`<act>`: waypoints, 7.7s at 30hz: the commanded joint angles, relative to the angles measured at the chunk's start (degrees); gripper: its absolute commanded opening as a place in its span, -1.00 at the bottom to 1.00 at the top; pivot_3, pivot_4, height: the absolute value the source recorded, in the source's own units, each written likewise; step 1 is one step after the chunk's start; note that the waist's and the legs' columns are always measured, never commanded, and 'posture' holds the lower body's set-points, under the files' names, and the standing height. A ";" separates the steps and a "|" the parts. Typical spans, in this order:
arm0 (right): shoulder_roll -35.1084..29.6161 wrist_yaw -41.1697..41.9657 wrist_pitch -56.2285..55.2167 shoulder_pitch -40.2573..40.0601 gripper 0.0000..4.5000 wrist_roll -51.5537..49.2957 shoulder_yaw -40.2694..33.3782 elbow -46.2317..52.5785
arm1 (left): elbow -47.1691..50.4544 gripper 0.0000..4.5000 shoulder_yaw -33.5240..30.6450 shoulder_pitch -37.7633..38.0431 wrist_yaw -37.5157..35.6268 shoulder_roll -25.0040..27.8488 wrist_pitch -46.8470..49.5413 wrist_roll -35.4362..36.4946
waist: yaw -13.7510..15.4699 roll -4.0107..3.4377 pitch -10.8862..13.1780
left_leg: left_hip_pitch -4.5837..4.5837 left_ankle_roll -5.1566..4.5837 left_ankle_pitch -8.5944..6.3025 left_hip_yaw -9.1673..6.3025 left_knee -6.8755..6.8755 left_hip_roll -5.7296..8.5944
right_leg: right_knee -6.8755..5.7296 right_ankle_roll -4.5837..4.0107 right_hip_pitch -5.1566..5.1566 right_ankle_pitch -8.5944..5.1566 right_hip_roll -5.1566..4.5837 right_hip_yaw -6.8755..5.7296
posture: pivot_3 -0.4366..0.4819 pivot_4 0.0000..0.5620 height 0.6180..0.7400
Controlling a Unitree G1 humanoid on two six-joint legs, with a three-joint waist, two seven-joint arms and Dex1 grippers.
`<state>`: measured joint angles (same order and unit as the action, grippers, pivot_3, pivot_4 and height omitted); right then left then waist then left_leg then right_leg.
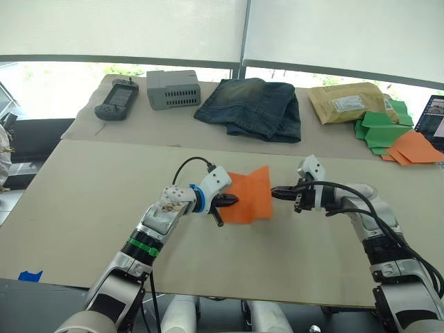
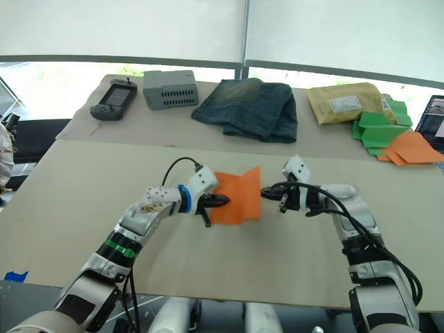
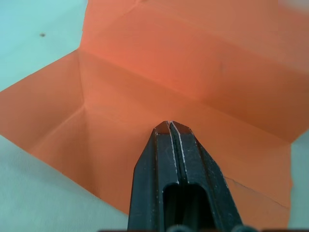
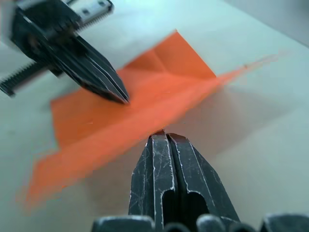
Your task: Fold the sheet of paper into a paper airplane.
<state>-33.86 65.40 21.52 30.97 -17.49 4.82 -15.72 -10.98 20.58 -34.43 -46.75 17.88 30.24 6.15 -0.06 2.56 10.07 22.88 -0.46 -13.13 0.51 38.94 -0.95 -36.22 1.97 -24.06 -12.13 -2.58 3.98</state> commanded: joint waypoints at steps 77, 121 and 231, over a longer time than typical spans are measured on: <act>17.81 -22.85 -15.48 17.51 -0.98 16.60 5.93 -32.51 | 5.65 -1.00 -2.61 6.31 1.20 3.29 4.05 1.49 | -1.34 -0.12 -0.07 | -0.02 0.02 0.07 -0.13 -0.13 -0.01 | 0.10 -0.22 -0.04 0.23 0.03 -0.01 | -0.05 -0.47 0.81; 4.73 -5.04 -9.33 0.89 -0.98 13.93 8.59 4.22 | 3.29 -1.00 -1.95 6.20 0.86 1.24 2.84 1.10 | -0.85 -0.80 -0.85 | 0.01 0.01 0.06 -0.13 -0.20 0.01 | 0.16 0.06 -0.07 -0.06 0.07 -0.03 | -0.05 -0.47 0.81; -20.25 -23.42 21.84 -3.08 -0.98 21.45 19.30 46.44 | -16.32 -1.00 -3.41 -5.27 -8.57 -15.49 -3.94 6.29 | 2.38 -0.64 -0.44 | 0.73 -0.14 0.15 -0.34 0.01 0.24 | 0.47 0.27 -0.27 -0.01 -0.04 -0.06 | -0.05 -0.47 0.81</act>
<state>-53.67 42.63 45.07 27.93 1.82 25.92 31.75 -29.12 16.23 -39.38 -54.53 3.14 26.45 12.82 2.32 1.92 9.63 23.62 -0.60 -12.98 0.17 38.96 -0.72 -35.74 2.25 -24.32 -12.14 -2.62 3.92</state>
